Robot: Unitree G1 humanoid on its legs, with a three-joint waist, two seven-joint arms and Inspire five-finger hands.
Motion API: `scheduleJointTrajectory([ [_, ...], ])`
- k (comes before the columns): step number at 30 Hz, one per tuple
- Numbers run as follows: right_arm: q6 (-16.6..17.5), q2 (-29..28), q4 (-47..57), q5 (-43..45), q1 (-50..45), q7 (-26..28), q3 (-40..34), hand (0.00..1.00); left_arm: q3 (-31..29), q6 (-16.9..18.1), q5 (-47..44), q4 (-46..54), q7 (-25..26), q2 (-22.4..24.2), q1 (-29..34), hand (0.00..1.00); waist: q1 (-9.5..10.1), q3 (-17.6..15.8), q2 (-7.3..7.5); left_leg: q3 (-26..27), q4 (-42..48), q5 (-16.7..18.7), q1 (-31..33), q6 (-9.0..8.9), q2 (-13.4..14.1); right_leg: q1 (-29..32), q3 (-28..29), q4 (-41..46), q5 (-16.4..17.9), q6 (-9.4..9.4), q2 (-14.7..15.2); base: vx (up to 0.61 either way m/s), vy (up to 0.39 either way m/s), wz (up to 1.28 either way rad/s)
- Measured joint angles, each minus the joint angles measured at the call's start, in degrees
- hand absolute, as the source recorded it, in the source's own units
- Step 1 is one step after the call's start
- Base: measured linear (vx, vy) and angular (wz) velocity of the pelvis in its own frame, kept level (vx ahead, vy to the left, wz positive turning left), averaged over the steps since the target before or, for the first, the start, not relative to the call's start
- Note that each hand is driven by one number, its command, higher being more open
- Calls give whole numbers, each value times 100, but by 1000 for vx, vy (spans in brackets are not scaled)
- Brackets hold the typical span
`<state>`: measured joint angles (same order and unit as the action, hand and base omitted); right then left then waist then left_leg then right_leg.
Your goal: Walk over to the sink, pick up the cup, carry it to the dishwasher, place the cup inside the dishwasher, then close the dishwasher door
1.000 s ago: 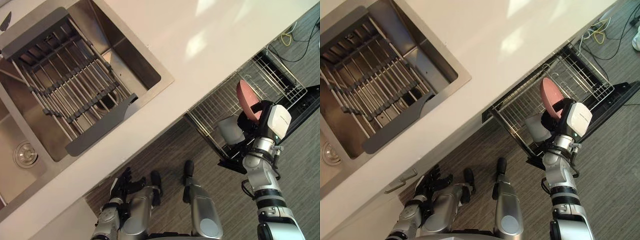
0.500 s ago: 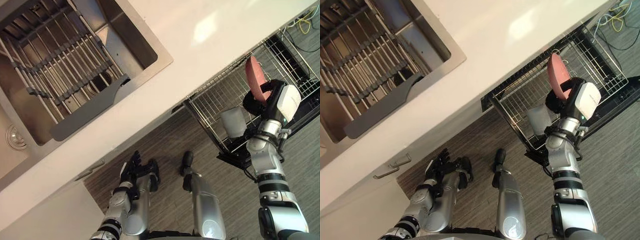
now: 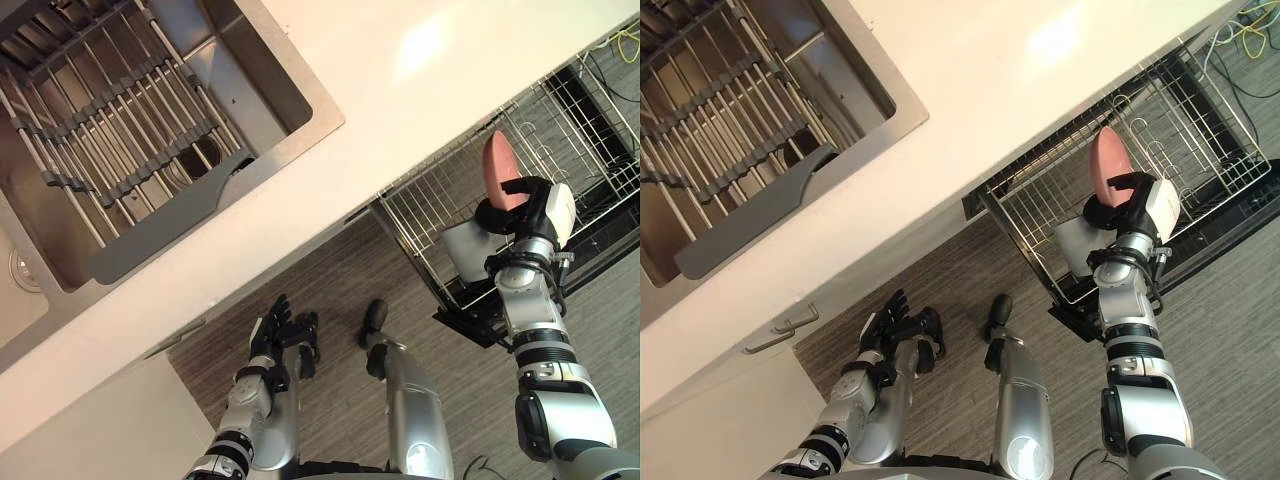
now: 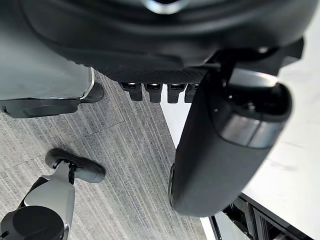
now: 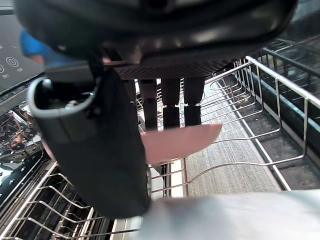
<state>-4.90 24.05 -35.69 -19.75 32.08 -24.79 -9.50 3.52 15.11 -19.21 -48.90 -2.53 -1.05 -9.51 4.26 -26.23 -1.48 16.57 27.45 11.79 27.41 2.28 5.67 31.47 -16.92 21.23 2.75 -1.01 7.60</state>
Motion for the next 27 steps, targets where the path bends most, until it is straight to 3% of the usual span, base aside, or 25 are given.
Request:
scheduleJointTrajectory([
  [9,246,-104,31,3,-15,-208,-82,100,-113,-29,0,186,-11,24,-78,100,12,7,-7,-2,20,-12,11,-21,19,21,-49,90,55,-26,21,30,-10,3],
  [16,568,-480,1967,-15,-957,-723,-154,100,-207,-48,0,189,-4,89,-28,100,-40,29,7,12,-59,-13,-341,-22,36,-357,-55,-27,47,3,-17,38,10,-1],
  [21,664,-1108,3340,-68,-1989,-888,-153,100,-196,-47,7,169,6,69,278,100,-139,367,158,151,-221,0,-666,-97,91,-593,-50,-97,141,45,-74,21,-17,-4],
  [27,670,-1542,3749,-53,-2874,-881,-263,100,-188,-47,58,88,7,69,694,100,-255,592,348,350,-375,17,-1094,-157,126,-896,15,-113,246,58,-111,49,-18,-9],
])
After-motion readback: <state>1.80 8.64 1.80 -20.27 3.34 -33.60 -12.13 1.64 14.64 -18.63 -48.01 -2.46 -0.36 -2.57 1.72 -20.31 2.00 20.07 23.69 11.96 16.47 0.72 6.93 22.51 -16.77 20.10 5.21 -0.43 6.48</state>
